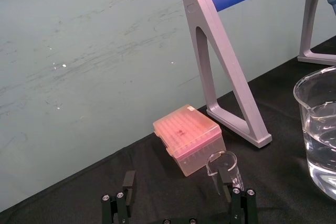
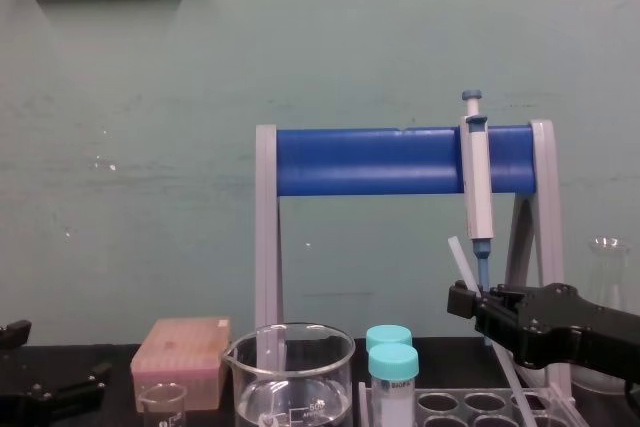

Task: Pick up the stirring rod with one hand, then place it down.

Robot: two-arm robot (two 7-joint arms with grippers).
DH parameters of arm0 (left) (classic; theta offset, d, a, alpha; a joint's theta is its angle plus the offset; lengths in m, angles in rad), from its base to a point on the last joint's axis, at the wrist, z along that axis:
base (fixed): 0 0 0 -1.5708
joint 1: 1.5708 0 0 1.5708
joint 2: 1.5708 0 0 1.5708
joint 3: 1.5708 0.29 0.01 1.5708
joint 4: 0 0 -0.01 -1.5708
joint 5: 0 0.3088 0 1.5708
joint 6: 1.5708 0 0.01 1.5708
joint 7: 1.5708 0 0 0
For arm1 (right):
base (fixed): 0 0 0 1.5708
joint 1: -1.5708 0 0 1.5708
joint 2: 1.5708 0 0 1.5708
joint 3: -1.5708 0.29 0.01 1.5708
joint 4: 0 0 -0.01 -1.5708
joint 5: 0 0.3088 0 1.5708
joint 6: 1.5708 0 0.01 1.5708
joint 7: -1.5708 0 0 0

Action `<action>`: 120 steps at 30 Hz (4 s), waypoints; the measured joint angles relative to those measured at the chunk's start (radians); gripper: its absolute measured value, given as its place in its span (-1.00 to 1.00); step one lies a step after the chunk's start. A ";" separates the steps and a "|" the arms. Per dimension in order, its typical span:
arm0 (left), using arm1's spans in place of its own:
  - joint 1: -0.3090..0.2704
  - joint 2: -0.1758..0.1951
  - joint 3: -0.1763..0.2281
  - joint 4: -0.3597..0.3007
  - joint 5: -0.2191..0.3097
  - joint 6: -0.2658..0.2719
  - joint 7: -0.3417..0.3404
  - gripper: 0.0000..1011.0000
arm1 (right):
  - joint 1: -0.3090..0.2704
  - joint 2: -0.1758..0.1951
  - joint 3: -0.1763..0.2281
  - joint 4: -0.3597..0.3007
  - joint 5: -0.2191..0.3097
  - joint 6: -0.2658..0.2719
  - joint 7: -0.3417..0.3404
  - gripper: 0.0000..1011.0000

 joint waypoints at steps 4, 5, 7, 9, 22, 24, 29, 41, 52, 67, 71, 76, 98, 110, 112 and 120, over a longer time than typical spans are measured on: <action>0.000 0.000 0.000 0.000 0.000 0.000 0.000 0.98 | 0.000 -0.003 0.001 0.001 0.000 0.002 -0.004 -0.86; 0.000 0.000 0.000 0.000 0.000 0.000 0.000 0.98 | 0.000 -0.003 0.001 0.001 0.000 0.002 -0.004 -0.86; 0.000 0.000 0.000 0.000 0.000 0.000 0.000 0.98 | 0.000 -0.003 0.001 0.001 0.000 0.002 -0.004 -0.86; 0.000 0.000 0.000 0.000 0.000 0.000 0.000 0.98 | 0.000 -0.003 0.001 0.001 0.000 0.002 -0.004 -0.86; 0.000 0.000 0.000 0.000 0.000 0.000 0.000 0.98 | -0.001 -0.002 0.002 0.000 0.000 0.001 -0.005 -0.81; 0.000 0.000 0.000 0.000 0.000 0.000 0.000 0.98 | -0.001 -0.002 0.002 -0.001 0.000 0.000 -0.005 -0.71; 0.000 0.000 0.000 0.000 0.000 0.000 0.000 0.98 | -0.001 -0.001 0.002 -0.001 0.000 0.000 -0.005 -0.41; 0.000 0.000 0.000 0.000 0.000 0.000 0.000 0.98 | -0.001 -0.001 0.002 -0.001 0.000 -0.001 -0.005 0.32; 0.000 0.000 0.000 0.000 0.000 0.000 0.000 0.98 | -0.001 -0.001 0.002 -0.001 0.000 -0.001 -0.004 0.97; 0.000 0.000 0.000 0.000 0.000 0.000 0.000 0.98 | -0.051 0.011 0.093 -0.168 -0.086 -0.088 -0.227 0.99; 0.000 0.000 0.000 0.000 0.000 0.000 0.000 0.98 | -0.082 0.015 0.135 -0.204 -0.110 -0.051 -0.321 0.99; 0.000 0.000 0.000 0.000 0.000 0.000 0.000 0.98 | -0.120 0.028 0.168 -0.226 -0.114 0.038 -0.384 0.99; 0.000 0.000 0.000 0.000 0.000 0.000 0.000 0.98 | -0.168 0.040 0.179 -0.218 -0.130 0.315 -0.431 0.99; 0.000 0.000 0.000 0.000 0.000 0.000 0.000 0.98 | -0.168 0.041 0.178 -0.218 -0.129 0.316 -0.431 0.99; 0.000 0.000 0.000 0.000 0.000 0.000 0.000 0.98 | -0.168 0.041 0.178 -0.218 -0.129 0.316 -0.431 0.99; 0.000 0.000 0.000 0.000 0.000 0.000 0.000 0.98 | -0.168 0.042 0.178 -0.219 -0.128 0.317 -0.430 0.99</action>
